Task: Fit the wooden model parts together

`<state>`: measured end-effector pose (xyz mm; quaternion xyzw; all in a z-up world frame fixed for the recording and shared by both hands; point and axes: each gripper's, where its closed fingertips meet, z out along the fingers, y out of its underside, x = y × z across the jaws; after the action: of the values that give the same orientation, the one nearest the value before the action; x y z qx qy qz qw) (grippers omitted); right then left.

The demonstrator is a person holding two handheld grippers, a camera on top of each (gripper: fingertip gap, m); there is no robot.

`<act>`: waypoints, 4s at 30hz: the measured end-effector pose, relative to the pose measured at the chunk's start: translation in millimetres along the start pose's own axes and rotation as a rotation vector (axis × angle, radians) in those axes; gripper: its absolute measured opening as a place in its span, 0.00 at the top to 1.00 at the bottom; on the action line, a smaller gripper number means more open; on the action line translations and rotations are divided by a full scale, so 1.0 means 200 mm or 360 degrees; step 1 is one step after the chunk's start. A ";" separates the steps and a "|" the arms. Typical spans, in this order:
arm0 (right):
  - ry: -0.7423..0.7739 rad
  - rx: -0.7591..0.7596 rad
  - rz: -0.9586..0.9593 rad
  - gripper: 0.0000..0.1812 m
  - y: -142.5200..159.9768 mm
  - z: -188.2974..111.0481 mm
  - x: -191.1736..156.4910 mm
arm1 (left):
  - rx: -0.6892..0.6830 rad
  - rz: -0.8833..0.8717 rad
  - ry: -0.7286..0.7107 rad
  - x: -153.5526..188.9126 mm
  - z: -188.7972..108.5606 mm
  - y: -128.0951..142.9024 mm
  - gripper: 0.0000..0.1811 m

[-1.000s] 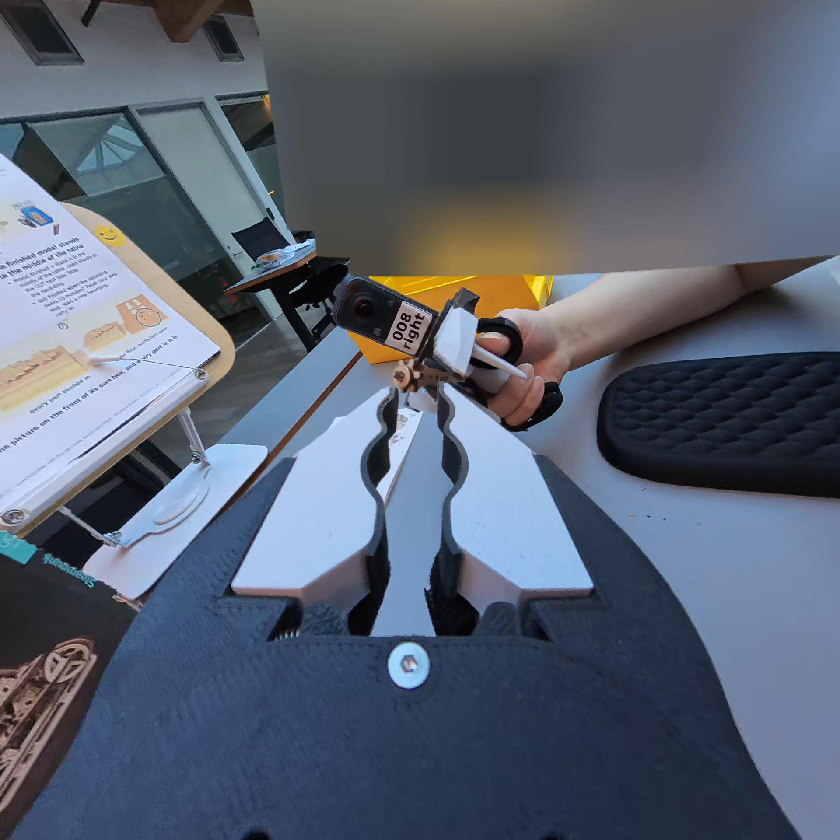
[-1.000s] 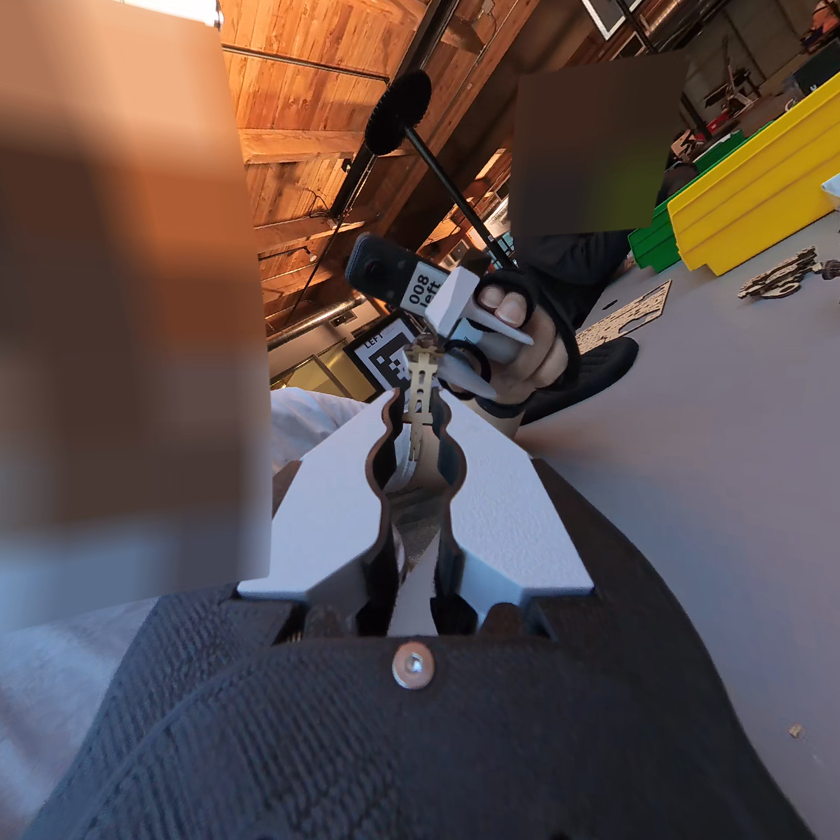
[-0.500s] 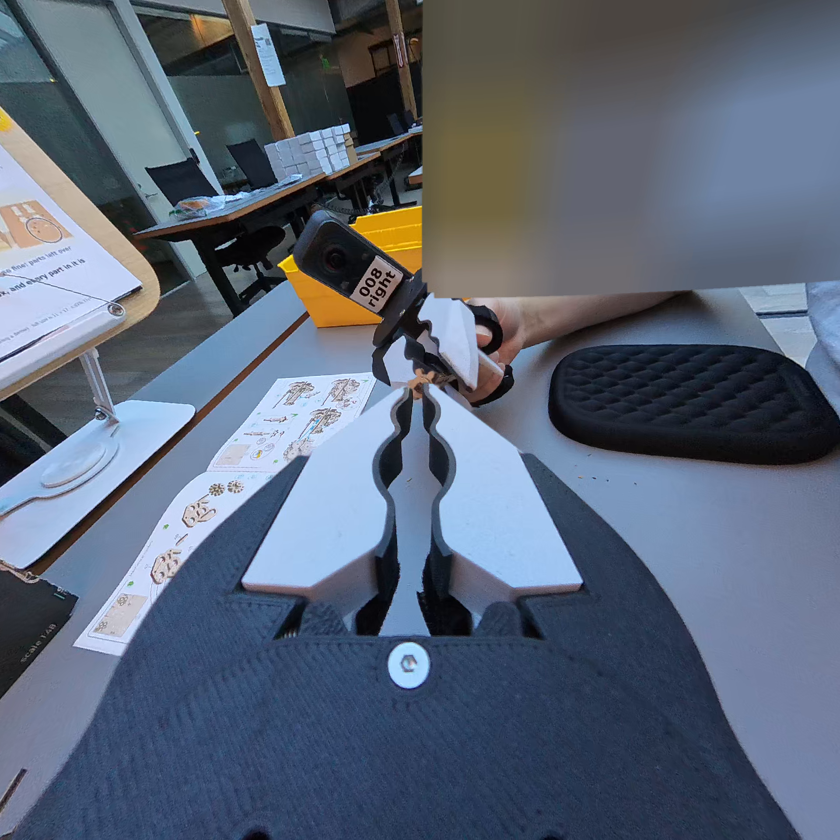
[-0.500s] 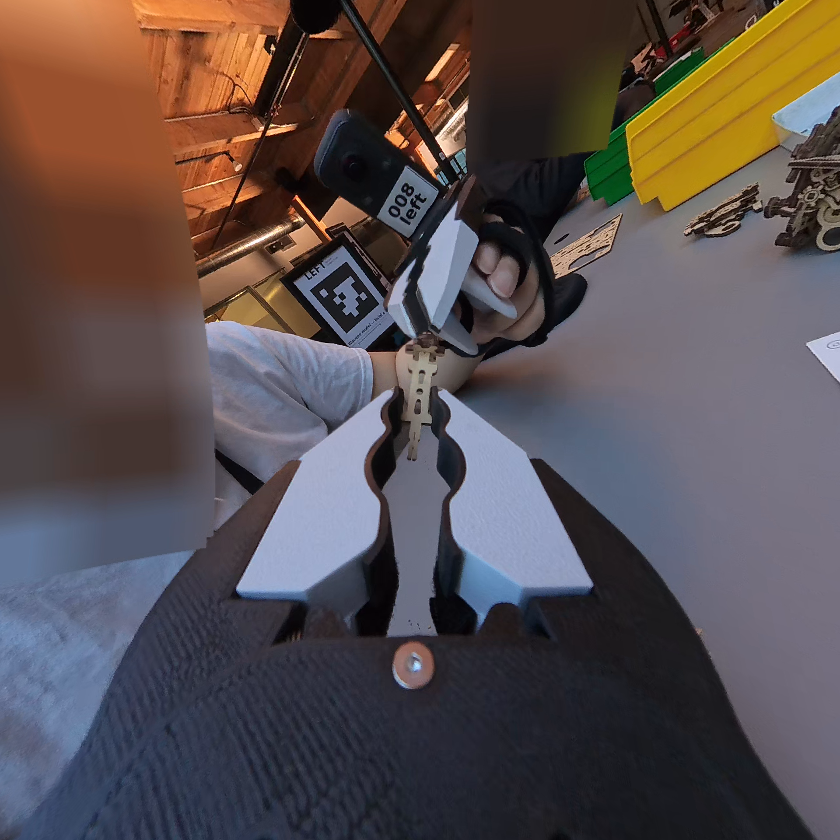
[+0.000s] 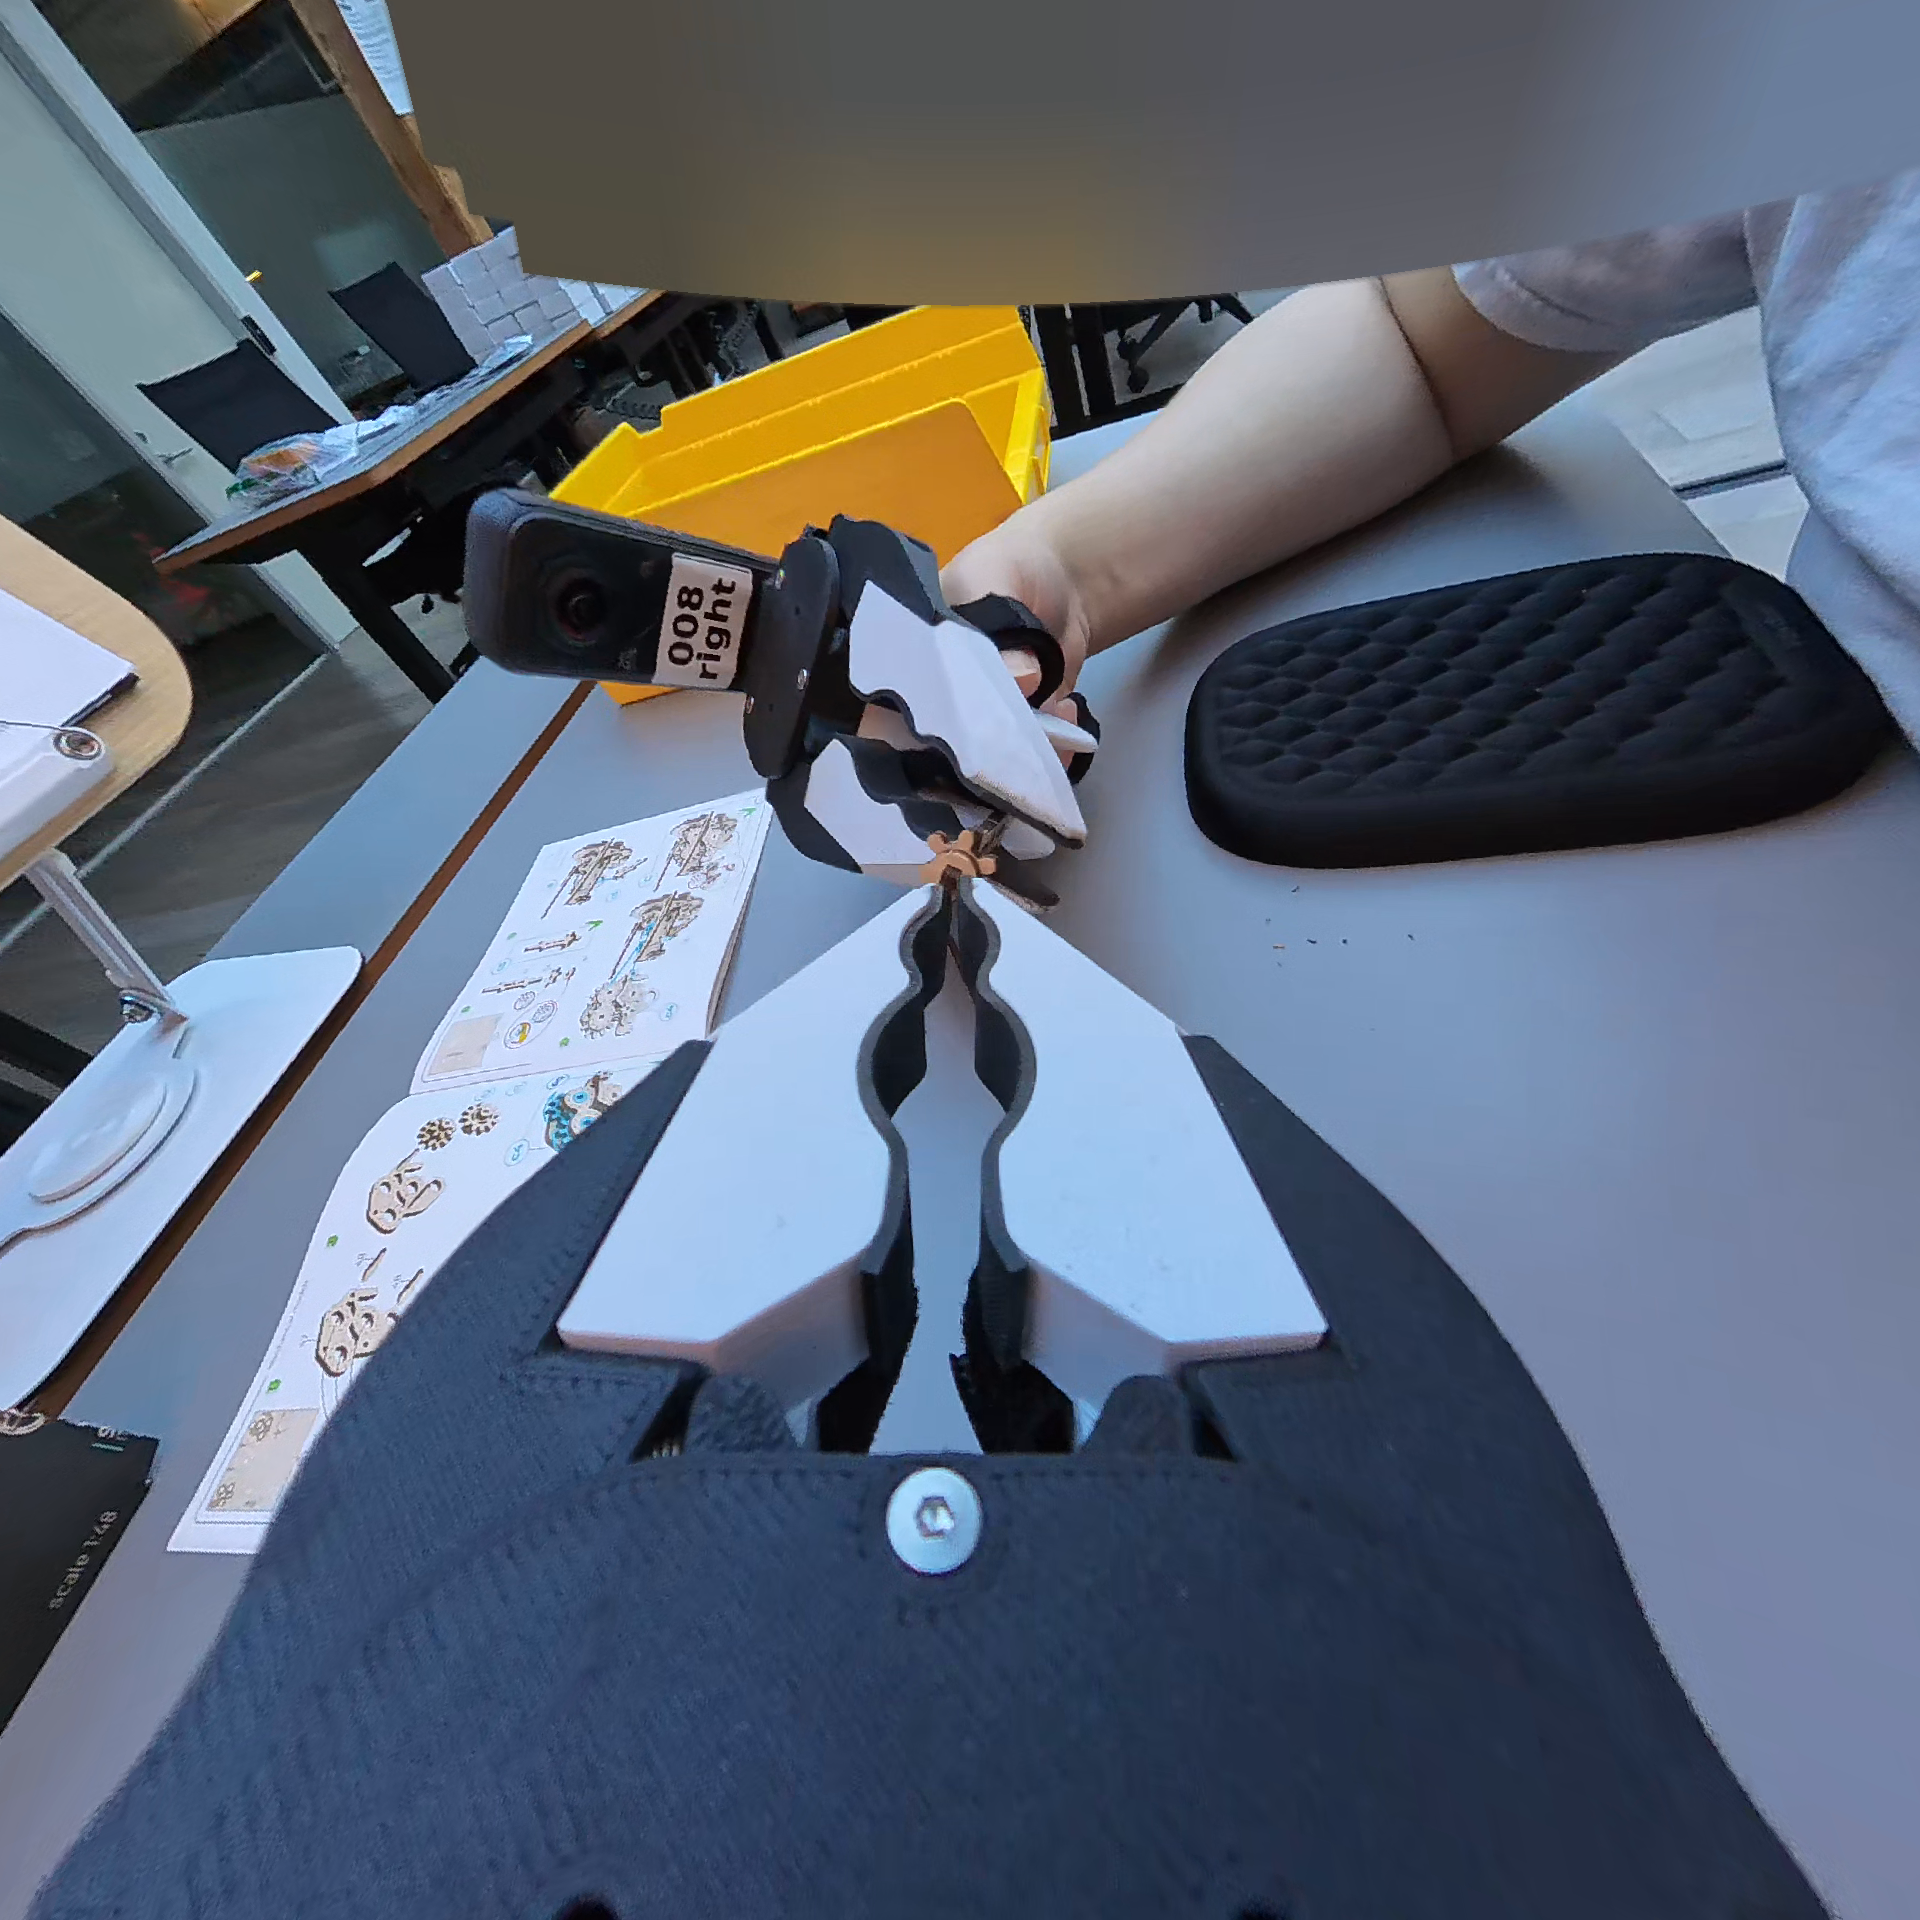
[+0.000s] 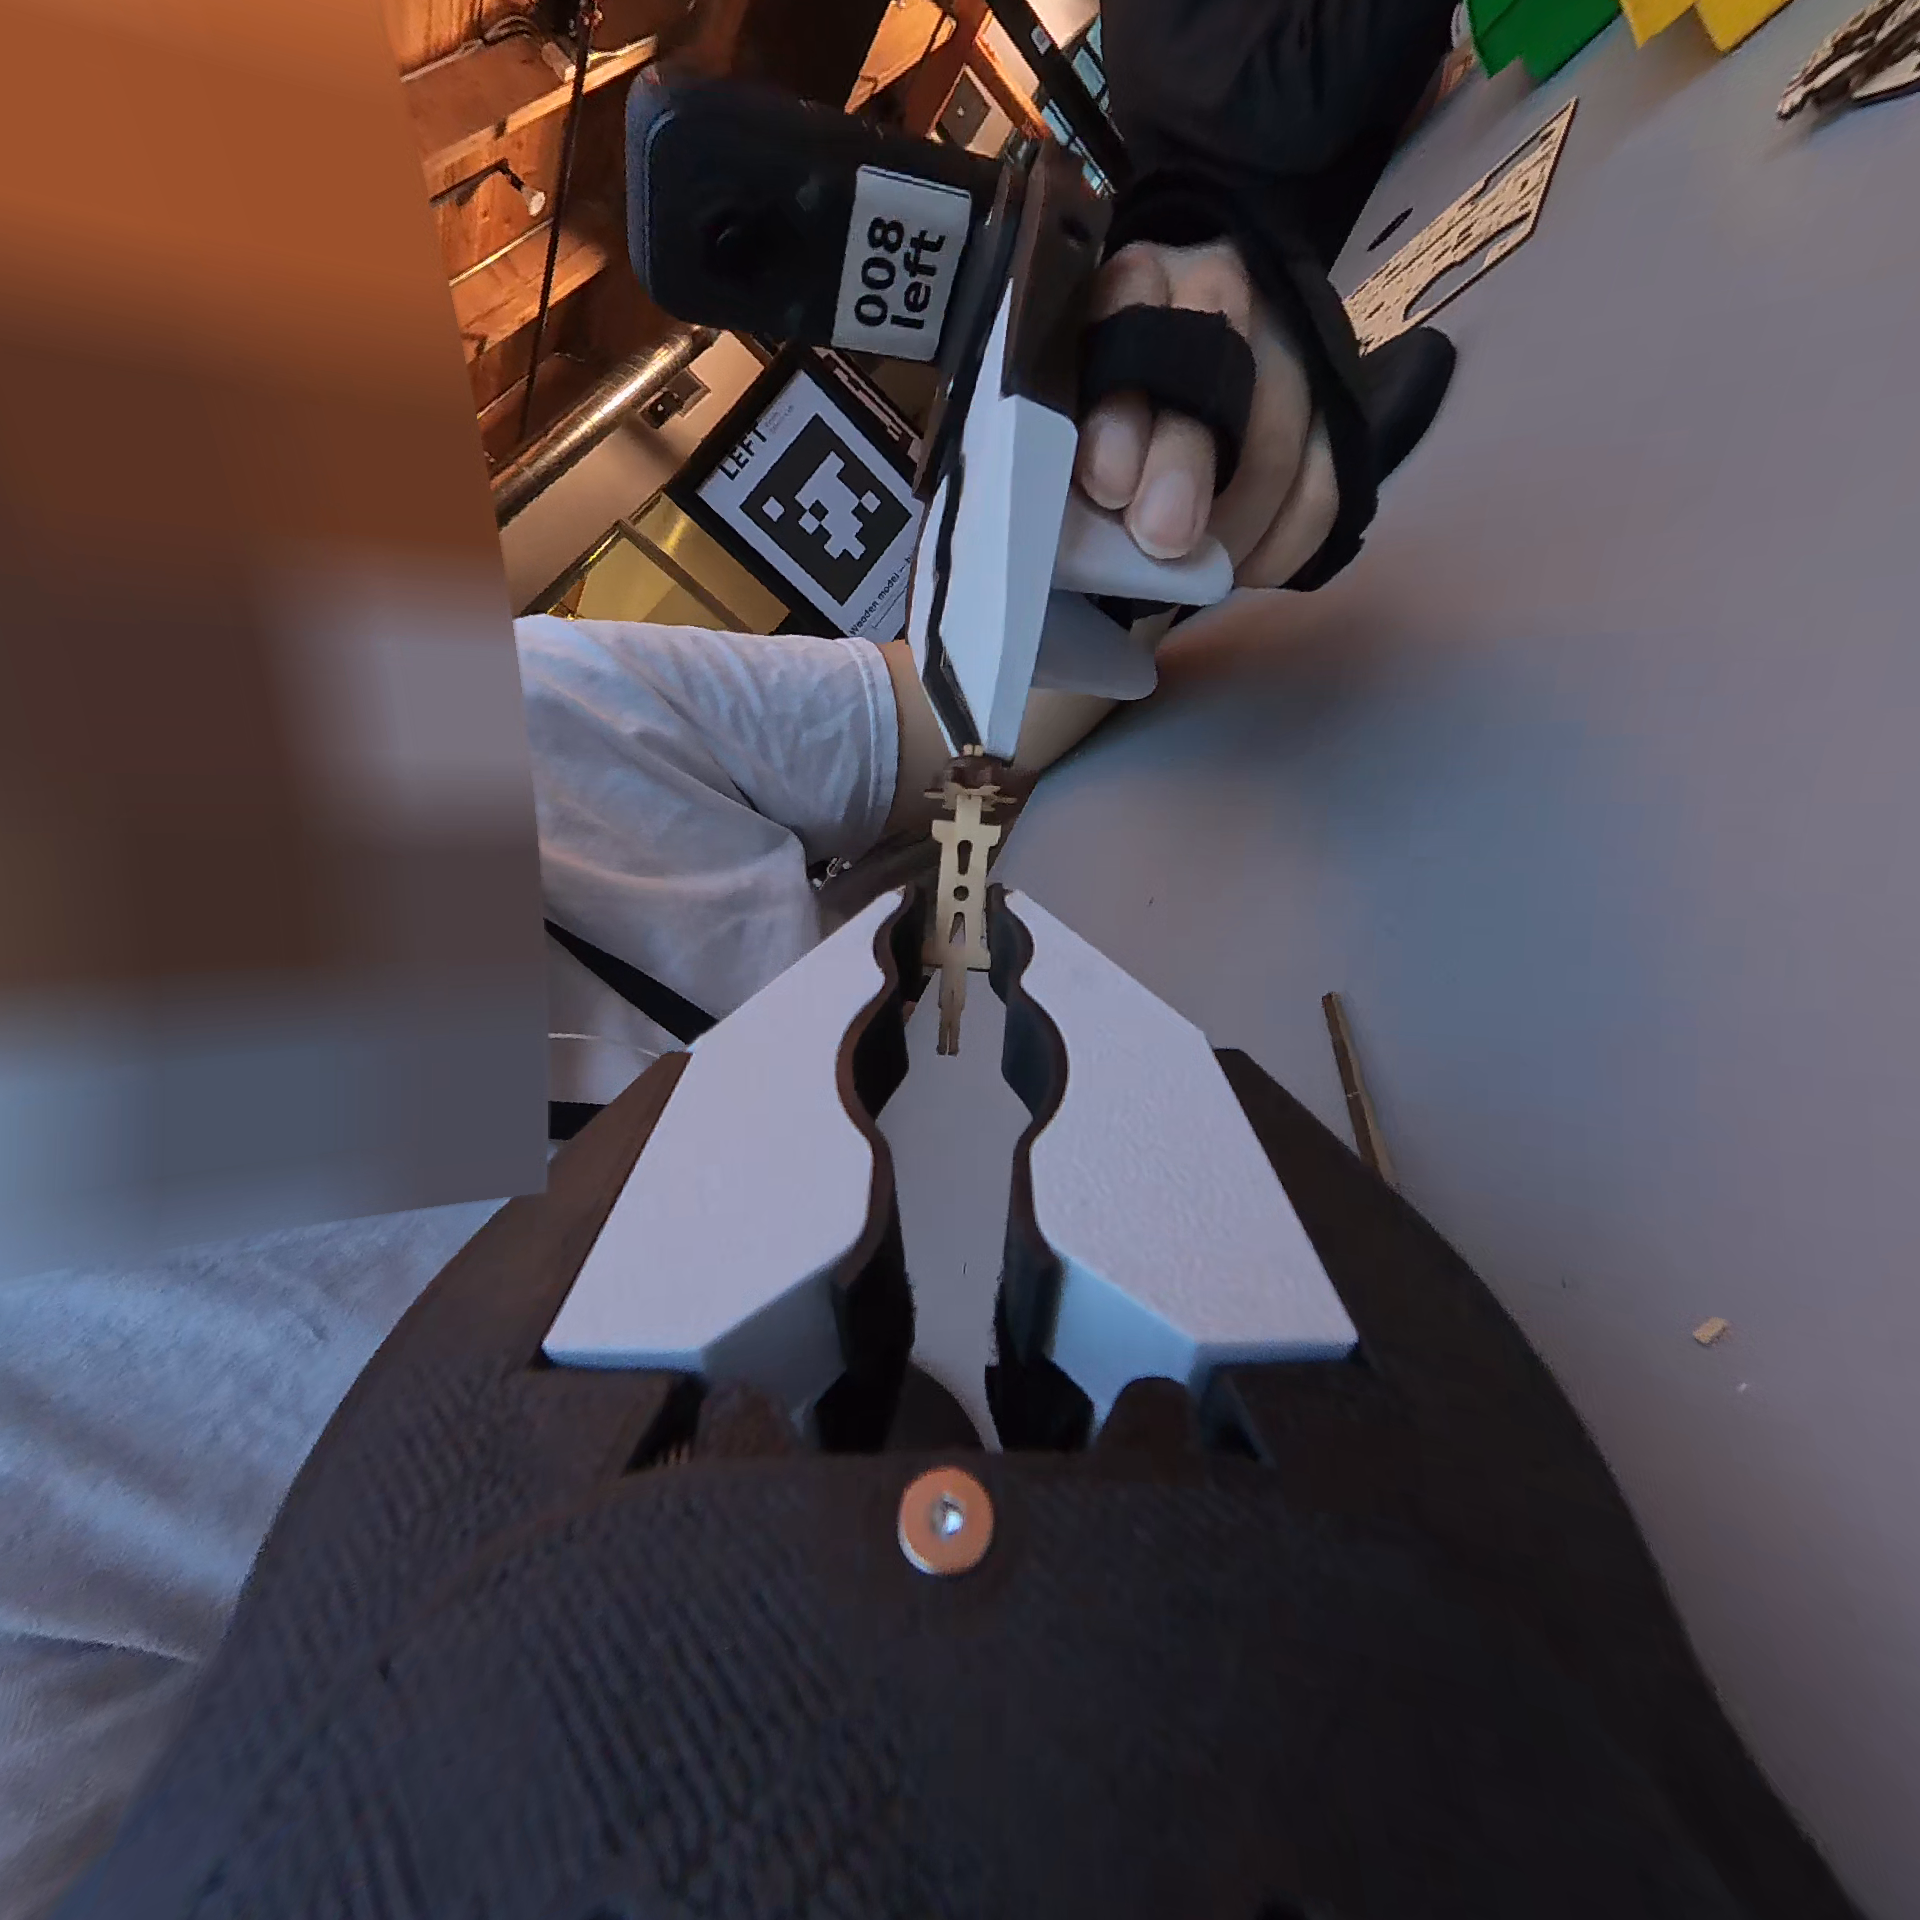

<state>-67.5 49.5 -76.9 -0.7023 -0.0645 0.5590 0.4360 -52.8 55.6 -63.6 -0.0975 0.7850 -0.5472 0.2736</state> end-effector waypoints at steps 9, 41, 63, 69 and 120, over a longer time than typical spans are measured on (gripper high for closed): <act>-0.0017 0.0010 0.0201 0.95 0.02 -0.02 0.05 | -0.0115 0.0053 0.0108 0.07 0.02 0.09 1.00; 0.0543 0.0451 -0.0425 0.85 0.05 -0.26 -0.03 | -0.0076 -0.0019 -0.0010 0.14 0.19 0.12 1.00; 0.0813 -0.0893 -0.1127 0.85 0.45 -0.22 0.18 | -0.0342 -0.0104 0.0373 0.33 0.19 0.25 0.97; 0.0795 -0.0887 -0.1047 0.94 0.46 -0.18 0.18 | -0.0367 -0.0152 0.0387 0.35 0.21 0.25 0.96; 0.1549 -0.0590 -0.2096 0.95 0.18 -0.24 0.17 | -0.0379 -0.0699 0.0208 0.19 0.23 0.26 0.97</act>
<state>-30.1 21.0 -126.1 -0.7442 -0.3569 -0.1948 0.5299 -52.4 20.6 -135.7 -0.2617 0.8200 -0.5022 0.0836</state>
